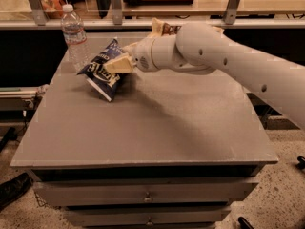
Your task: Move blue chip bag near water bottle
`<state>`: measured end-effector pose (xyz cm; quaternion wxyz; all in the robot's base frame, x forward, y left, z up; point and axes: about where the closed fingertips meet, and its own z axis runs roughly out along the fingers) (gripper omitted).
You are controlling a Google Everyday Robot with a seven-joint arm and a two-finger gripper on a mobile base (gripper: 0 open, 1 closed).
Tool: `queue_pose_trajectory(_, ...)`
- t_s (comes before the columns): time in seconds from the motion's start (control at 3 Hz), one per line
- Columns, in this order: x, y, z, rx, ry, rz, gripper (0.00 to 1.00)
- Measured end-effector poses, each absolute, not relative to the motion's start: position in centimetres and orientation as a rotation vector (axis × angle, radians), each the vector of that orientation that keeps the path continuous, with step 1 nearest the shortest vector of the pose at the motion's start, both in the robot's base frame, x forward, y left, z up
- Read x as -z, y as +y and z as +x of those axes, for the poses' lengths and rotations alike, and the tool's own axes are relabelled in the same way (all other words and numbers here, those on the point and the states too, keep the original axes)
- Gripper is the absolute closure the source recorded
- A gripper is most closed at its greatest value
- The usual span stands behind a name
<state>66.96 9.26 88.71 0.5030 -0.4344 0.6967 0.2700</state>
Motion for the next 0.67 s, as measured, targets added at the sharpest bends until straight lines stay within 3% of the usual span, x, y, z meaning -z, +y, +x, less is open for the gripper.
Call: queue_pose_trajectory(0.67,-87.79,11.03,68.78,-0.660,1.687,-1.031,0.54)
